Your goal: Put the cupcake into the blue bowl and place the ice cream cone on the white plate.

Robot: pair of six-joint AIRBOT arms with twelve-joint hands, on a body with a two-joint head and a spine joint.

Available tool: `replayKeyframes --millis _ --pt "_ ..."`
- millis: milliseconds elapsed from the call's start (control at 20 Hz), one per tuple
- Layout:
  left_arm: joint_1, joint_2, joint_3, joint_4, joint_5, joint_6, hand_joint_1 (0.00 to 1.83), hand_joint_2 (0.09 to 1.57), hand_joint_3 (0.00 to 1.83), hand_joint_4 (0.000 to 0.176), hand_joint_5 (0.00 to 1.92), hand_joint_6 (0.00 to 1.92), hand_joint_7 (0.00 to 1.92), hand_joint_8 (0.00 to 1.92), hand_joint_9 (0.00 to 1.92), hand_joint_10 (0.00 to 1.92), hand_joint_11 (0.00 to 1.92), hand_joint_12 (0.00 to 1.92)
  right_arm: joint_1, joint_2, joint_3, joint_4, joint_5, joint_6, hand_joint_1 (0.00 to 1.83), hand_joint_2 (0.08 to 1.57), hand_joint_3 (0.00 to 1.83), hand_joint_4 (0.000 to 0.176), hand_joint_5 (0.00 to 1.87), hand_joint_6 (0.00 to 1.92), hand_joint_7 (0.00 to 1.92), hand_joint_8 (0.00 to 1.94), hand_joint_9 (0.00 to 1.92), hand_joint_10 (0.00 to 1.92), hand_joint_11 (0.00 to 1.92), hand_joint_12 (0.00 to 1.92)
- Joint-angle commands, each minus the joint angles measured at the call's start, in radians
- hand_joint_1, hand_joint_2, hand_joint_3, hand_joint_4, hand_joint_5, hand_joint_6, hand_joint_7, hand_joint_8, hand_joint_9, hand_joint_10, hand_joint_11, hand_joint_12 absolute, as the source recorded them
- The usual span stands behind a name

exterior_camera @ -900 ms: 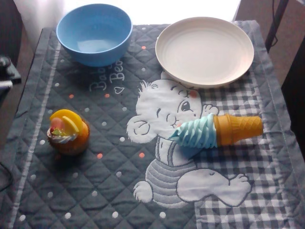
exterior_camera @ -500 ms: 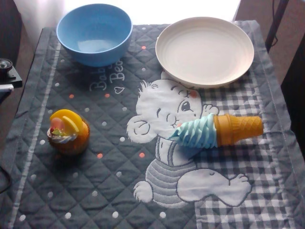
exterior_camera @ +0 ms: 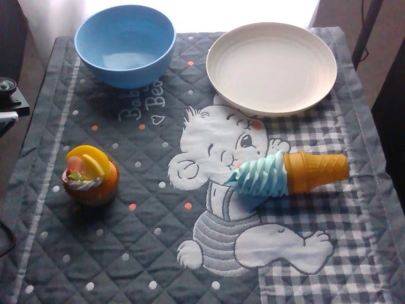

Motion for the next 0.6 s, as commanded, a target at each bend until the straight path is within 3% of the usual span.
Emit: replayKeyframes --millis 0,100,150,200,300,350,400,450,500,550 --pt "-0.009 0.001 0.001 0.003 -0.105 -0.008 1.46 1.35 0.0 0.0 0.27 1.68 0.48 1.8 0.59 1.89 0.46 1.79 0.011 0.001 0.004 -0.007 0.105 0.005 1.27 1.06 0.0 0.0 1.1 0.65 1.13 0.95 0.81 1.26 0.34 1.67" --pt "-0.007 0.011 0.003 0.007 -0.105 -0.008 1.46 1.35 0.0 0.0 0.27 1.68 0.48 1.8 0.59 1.89 0.46 1.79 0.011 0.009 0.005 -0.007 0.105 0.005 1.27 1.07 0.0 0.0 1.06 0.71 1.11 1.0 0.79 1.31 0.33 1.69" --pt "-0.005 0.022 0.006 0.014 -0.105 -0.007 1.46 1.35 0.0 0.0 0.27 1.68 0.48 1.8 0.59 1.89 0.46 1.79 0.011 0.018 0.005 -0.007 0.105 -0.004 1.36 1.1 0.0 0.0 0.98 0.84 1.11 0.94 0.8 1.35 0.37 1.63" --pt "-0.004 0.034 0.01 0.02 -0.105 -0.006 1.46 1.35 0.0 0.0 0.27 1.68 0.48 1.8 0.59 1.89 0.46 1.79 0.011 0.028 0.001 -0.007 0.104 -0.033 1.37 1.1 0.0 0.0 1.0 0.83 1.12 0.87 0.81 1.34 0.39 1.61" --pt "0.005 0.065 0.013 0.035 -0.105 0.021 1.46 1.35 0.0 0.0 0.27 1.68 0.48 1.8 0.59 1.89 0.46 1.79 0.012 0.035 -0.005 -0.007 0.104 -0.087 1.23 1.12 0.0 0.0 0.86 1.13 1.09 0.89 0.79 1.0 0.31 1.36" --pt "0.016 0.082 0.009 0.039 -0.104 0.045 1.46 1.36 0.0 0.0 0.27 1.68 0.48 1.8 0.59 1.89 0.46 1.79 0.014 0.029 -0.003 -0.007 0.104 -0.097 1.19 1.18 0.01 0.0 0.75 1.4 0.95 1.0 0.64 0.87 0.12 1.2" --pt "0.029 0.105 0.002 0.045 -0.104 0.076 1.46 1.36 0.0 0.0 0.27 1.68 0.48 1.8 0.59 1.89 0.46 1.79 0.015 0.014 0.006 -0.007 0.104 -0.097 0.96 1.27 0.0 0.044 0.67 1.47 0.86 0.59 0.62 0.63 0.13 1.04" --pt "0.038 0.124 -0.003 0.053 -0.104 0.11 1.46 1.36 0.0 0.0 0.27 1.68 0.48 1.8 0.59 1.89 0.46 1.79 0.015 -0.006 0.025 -0.007 0.104 -0.097 0.71 1.27 0.0 0.0 0.38 0.73 0.69 0.26 0.55 0.34 0.17 0.9" --pt "0.043 0.136 -0.004 0.064 -0.104 0.132 1.46 1.36 0.0 0.0 0.27 1.68 0.48 1.8 0.59 1.89 0.46 1.79 0.016 -0.032 0.045 -0.007 0.104 -0.095 0.55 1.25 0.0 0.0 0.33 0.34 0.58 0.07 0.51 0.12 0.13 0.85" --pt "0.047 0.145 0.0 0.083 -0.104 0.154 1.46 1.36 0.0 0.0 0.27 1.68 0.48 1.8 0.59 1.89 0.46 1.79 0.018 -0.04 0.061 -0.007 0.103 -0.084 0.42 1.22 0.0 0.0 0.43 0.19 0.51 0.02 0.41 0.03 0.03 0.82"
